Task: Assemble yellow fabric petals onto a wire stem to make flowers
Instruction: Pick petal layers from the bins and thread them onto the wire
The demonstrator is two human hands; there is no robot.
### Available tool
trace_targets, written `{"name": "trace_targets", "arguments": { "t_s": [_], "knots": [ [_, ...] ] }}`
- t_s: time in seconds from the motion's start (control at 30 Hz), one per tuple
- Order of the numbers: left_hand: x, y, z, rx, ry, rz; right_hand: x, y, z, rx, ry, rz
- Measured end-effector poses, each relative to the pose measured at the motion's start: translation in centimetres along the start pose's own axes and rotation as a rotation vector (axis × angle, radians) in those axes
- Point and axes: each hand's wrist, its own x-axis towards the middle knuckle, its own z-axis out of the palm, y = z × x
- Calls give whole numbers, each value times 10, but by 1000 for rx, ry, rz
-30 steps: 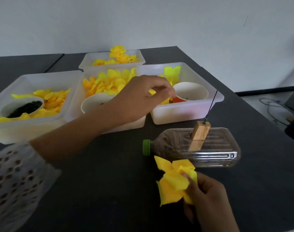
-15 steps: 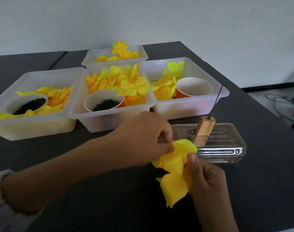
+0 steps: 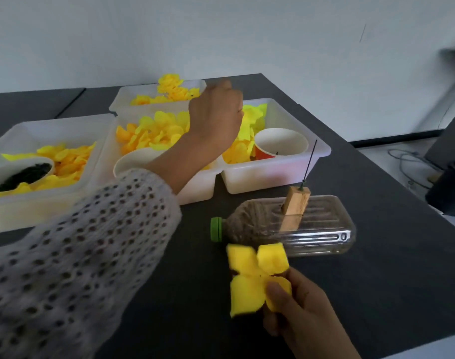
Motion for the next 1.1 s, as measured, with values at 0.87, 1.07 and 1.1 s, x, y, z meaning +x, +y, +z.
{"name": "trace_targets", "arguments": {
  "t_s": [0.87, 1.07, 1.1],
  "knots": [
    [-143, -4, -77, -518, -927, 405, 5, -11, 28, -308, 208, -409],
    [-110, -6, -67, -520, -606, 227, 0, -6, 10, -243, 165, -306],
    [-98, -8, -63, -535, -538, 181, -1, -3, 6, -230, 181, -279]
  ]
}}
